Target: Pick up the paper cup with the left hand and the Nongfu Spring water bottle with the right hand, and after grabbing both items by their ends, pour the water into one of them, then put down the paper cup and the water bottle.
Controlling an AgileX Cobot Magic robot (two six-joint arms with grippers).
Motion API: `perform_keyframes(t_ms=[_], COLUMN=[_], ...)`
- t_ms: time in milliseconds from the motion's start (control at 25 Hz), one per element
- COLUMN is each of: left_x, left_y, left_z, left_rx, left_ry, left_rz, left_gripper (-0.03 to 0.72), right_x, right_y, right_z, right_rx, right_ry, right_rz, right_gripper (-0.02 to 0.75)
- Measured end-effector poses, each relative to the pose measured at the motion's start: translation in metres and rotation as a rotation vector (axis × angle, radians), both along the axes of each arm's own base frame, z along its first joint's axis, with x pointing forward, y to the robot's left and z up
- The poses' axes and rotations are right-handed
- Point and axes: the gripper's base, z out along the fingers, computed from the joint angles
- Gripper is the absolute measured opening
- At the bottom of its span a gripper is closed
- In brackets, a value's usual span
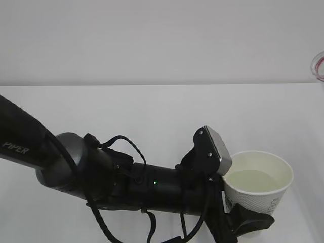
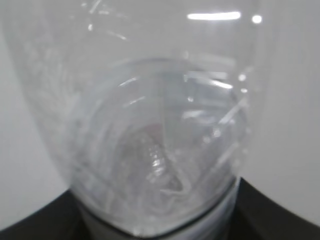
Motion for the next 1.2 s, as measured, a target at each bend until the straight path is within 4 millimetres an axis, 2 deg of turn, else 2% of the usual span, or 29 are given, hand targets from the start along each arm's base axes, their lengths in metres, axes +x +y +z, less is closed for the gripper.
perform_keyframes(t_ms=[680,1200], left_x=[0.0002,0.0019], left_y=[0.0000,-0.0001], left_z=[0.0001,0.0007], left_rx=[-0.001,-0.009], left_ry=[0.001,0.011], left_rz=[0.002,0.026], left_gripper=[0.543,0.543], right_x=[0.0000,0.0000], right_y=[-0.0001,-0.0002], right_z=[0.0002,0.0002], right_rx=[0.212,0.468], right_ry=[0.003,0.008], right_rz=[-0.016,-0.034], right_gripper=[0.401,0.401])
